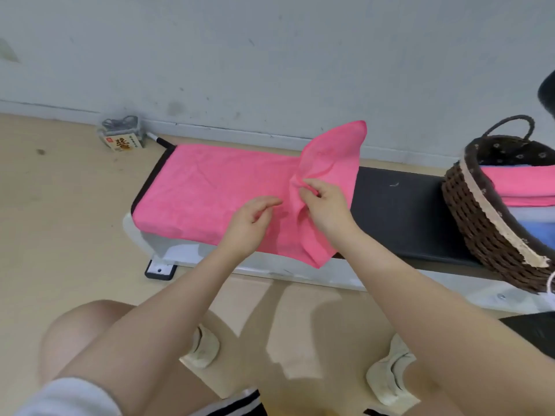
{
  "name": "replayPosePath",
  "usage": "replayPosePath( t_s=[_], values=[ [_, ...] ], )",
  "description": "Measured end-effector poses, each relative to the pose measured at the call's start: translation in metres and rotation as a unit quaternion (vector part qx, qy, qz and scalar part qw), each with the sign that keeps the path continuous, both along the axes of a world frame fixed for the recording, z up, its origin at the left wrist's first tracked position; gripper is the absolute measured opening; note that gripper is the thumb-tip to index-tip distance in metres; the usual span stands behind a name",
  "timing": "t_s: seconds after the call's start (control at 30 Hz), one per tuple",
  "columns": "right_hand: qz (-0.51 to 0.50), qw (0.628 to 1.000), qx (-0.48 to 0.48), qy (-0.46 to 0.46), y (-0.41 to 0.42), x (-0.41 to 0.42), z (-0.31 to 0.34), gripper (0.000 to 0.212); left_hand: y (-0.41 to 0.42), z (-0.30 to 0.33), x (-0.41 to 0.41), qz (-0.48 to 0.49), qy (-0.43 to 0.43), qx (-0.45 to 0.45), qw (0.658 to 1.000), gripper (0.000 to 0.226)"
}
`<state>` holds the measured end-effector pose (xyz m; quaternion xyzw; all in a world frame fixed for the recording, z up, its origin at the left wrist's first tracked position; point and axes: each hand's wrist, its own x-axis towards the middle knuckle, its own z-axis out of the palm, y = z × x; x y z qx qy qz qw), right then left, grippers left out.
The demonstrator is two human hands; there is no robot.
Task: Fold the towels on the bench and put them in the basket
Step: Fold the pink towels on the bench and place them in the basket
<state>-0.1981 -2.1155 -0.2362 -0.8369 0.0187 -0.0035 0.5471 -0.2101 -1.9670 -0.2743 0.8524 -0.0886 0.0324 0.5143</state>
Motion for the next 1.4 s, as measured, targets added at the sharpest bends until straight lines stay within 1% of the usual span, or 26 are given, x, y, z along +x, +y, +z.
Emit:
replayPosePath(
  t_s=[0.07,0.13,0.2,0.3,0.37,0.43,0.47,0.5,0.53,0.57,0.6,0.63,0.67,0.7,0.77,0.87,0.93,0.97,1.03,1.07,1.13,1.23,1.33,1.4],
  values=[
    [0.033,0.999,-0.025,-0.018,0.034,0.015,0.002,0.025,0.034,-0.004,-0.003,0.082,0.008,-0.037,0.996,0.032],
    [0.076,0.994,-0.068,-0.045,0.065,0.027,0.0,0.021,0.07,-0.016,-0.002,0.154,0.002,-0.019,0.988,0.034],
    [0.121,0.985,-0.102,-0.065,0.094,0.038,-0.006,0.023,0.103,-0.028,0.0,0.192,0.009,-0.007,0.981,0.032],
    [0.162,0.978,-0.127,-0.015,0.125,0.049,-0.023,0.026,0.141,-0.043,0.001,0.245,0.002,0.006,0.969,0.026],
    [0.186,0.969,-0.163,0.013,0.138,0.048,-0.031,0.025,0.158,-0.049,0.003,0.313,-0.007,0.026,0.949,0.029],
    [0.2,0.958,-0.204,0.03,0.146,0.048,-0.037,0.027,0.17,-0.051,0.007,0.406,0.035,0.015,0.913,0.037],
    [0.196,0.956,-0.214,0.038,0.148,0.048,-0.039,0.03,0.172,-0.05,0.008,0.436,0.085,-0.017,0.896,0.044],
    [0.193,0.956,-0.214,0.045,0.15,0.047,-0.041,0.032,0.175,-0.051,0.008,0.444,0.145,-0.081,0.881,0.05],
    [0.19,0.958,-0.211,0.048,0.151,0.047,-0.042,0.035,0.177,-0.051,0.008,0.431,0.202,-0.175,0.862,0.053],
    [0.184,0.959,-0.207,0.049,0.152,0.046,-0.042,0.036,0.18,-0.053,0.008,0.403,0.246,-0.285,0.834,0.049],
    [0.177,0.963,-0.2,0.047,0.151,0.046,-0.044,0.036,0.181,-0.055,0.008,0.378,0.273,-0.366,0.805,0.04],
    [0.17,0.966,-0.191,0.043,0.149,0.046,-0.045,0.035,0.182,-0.058,0.006,0.366,0.281,-0.398,0.793,0.03],
    [0.164,0.968,-0.184,0.039,0.148,0.045,-0.046,0.033,0.181,-0.06,0.004,0.366,0.277,-0.389,0.799,0.021],
    [0.16,0.97,-0.176,0.037,0.146,0.044,-0.047,0.032,0.18,-0.06,0.003,0.374,0.265,-0.357,0.814,0.015],
    [0.159,0.973,-0.163,0.035,0.144,0.044,-0.05,0.027,0.178,-0.062,0.001,0.394,0.221,-0.28,0.847,0.024],
    [0.152,0.978,-0.139,0.036,0.142,0.043,-0.052,0.018,0.174,-0.056,0.0,0.412,0.175,-0.233,0.863,0.03],
    [0.123,0.986,-0.102,0.046,0.138,0.04,-0.051,0.014,0.167,-0.047,-0.002,0.415,0.119,-0.194,0.881,0.029],
    [0.098,0.991,-0.083,0.045,0.135,0.039,-0.048,0.018,0.161,-0.04,-0.002,0.401,0.088,-0.174,0.895,0.024],
    [0.05,0.997,-0.052,0.027,0.126,0.036,-0.04,0.025,0.144,-0.024,0.002,0.331,0.048,-0.148,0.931,0.008],
    [0.035,0.998,-0.044,0.016,0.121,0.034,-0.035,0.025,0.133,-0.018,0.004,0.292,0.035,-0.125,0.948,0.005],
    [0.022,0.999,-0.041,-0.012,0.109,0.028,-0.025,0.025,0.109,-0.007,0.01,0.227,0.008,-0.087,0.97,0.007],
    [0.023,0.996,-0.066,-0.06,0.092,0.018,-0.011,0.025,0.073,0.006,0.015,0.187,-0.015,-0.089,0.978,0.013],
    [0.025,0.992,-0.097,-0.072,0.078,0.013,-0.003,0.007,0.047,0.007,0.014,0.171,-0.006,-0.107,0.979,0.014],
    [0.024,0.991,-0.112,-0.074,0.071,0.01,-0.001,0.007,0.036,0.008,0.012,0.168,0.009,-0.118,0.979,0.011]
  ],
)
